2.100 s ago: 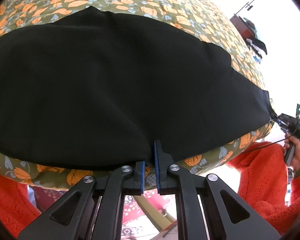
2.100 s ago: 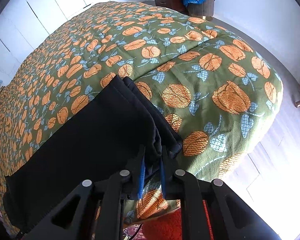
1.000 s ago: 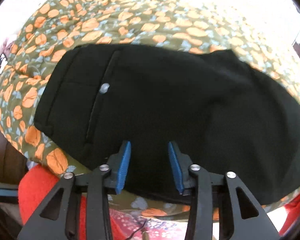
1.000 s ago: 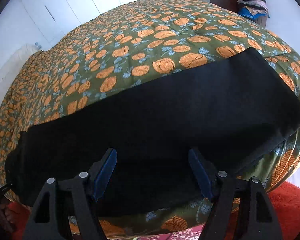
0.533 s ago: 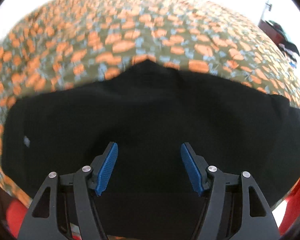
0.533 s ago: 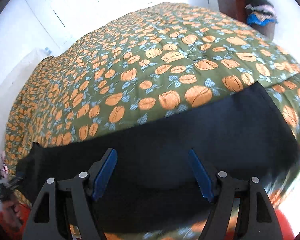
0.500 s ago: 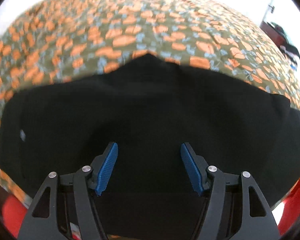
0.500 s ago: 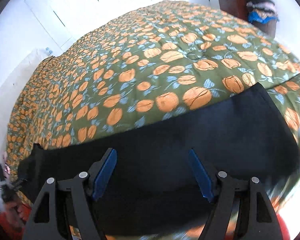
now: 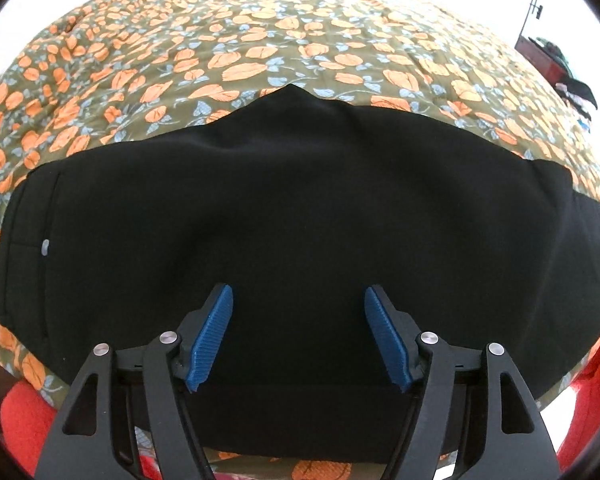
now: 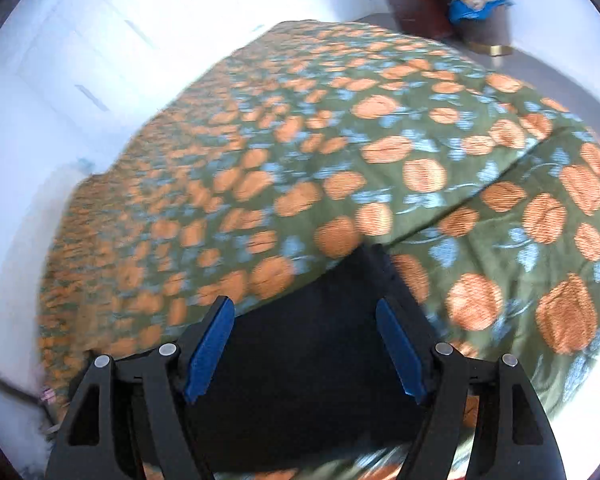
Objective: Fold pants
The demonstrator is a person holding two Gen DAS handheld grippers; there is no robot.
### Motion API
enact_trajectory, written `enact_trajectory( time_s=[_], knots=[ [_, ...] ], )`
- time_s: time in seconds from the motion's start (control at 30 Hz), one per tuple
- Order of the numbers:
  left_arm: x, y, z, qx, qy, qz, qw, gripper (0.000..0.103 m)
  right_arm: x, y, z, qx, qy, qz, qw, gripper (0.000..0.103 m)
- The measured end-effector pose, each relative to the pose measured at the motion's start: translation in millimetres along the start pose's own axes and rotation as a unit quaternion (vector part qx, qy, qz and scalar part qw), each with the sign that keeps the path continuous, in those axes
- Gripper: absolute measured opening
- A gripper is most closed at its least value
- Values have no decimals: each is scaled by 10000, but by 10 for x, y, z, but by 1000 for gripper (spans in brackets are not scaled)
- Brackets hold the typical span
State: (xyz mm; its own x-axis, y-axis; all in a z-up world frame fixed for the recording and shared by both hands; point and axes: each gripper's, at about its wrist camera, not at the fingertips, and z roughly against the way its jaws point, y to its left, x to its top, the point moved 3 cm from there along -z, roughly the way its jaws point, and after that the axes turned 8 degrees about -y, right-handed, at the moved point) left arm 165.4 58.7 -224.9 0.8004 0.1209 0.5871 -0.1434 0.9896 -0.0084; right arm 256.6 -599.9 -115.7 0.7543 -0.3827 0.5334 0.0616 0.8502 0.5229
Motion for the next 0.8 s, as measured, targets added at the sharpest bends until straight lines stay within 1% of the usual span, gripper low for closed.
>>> enact_trajectory(
  time_s=[0.03,0.07,0.1,0.13,0.2,0.23,0.3,0.33,0.4,0.5,0.57,0.63,0.7,0.73,0.8],
  knots=[
    [2,1,-2,0,-1,7,10000,71,-25,21,-1,109,126,57,9998,74],
    [4,2,-4,1,-1,12,10000,71,-62,44,-25,110,301,148,9994,74],
    [3,2,-4,2,1,13,10000,71,-108,21,-66,-16,499,254,9984,74],
    [2,3,-3,-1,3,11,10000,71,-134,-24,-108,-230,622,333,9972,74],
    [-7,9,7,-18,13,9,10000,71,-173,-241,-172,-984,780,420,9912,73],
    [-12,11,13,-21,17,8,10000,71,-168,-312,-161,-1156,742,438,9896,72],
    [-30,21,30,-27,18,6,10000,71,-120,-375,-39,-1690,406,698,9823,72],
    [-38,23,33,-28,17,8,10000,72,-93,-364,16,-1705,273,784,9818,72],
    [-49,22,32,-26,18,14,10000,72,-78,-305,119,-1597,74,921,9828,72],
    [-44,0,22,22,29,-11,10000,73,-56,-329,174,-1424,74,828,9863,72],
    [-43,-10,28,43,27,-23,10000,73,-33,-458,235,-1389,9,480,9891,72],
    [-45,-7,32,35,31,-9,10000,73,-23,-610,307,-1195,-109,-55,9928,72],
    [-49,2,37,16,34,30,10000,73,-41,-716,361,-888,-168,-608,9940,72],
    [-50,-1,36,10,33,42,10000,74,-73,-726,378,-756,-170,-758,9941,72],
    [-53,-8,32,23,31,36,10000,74,-114,-702,397,-607,-147,-837,9945,72]
  ],
)
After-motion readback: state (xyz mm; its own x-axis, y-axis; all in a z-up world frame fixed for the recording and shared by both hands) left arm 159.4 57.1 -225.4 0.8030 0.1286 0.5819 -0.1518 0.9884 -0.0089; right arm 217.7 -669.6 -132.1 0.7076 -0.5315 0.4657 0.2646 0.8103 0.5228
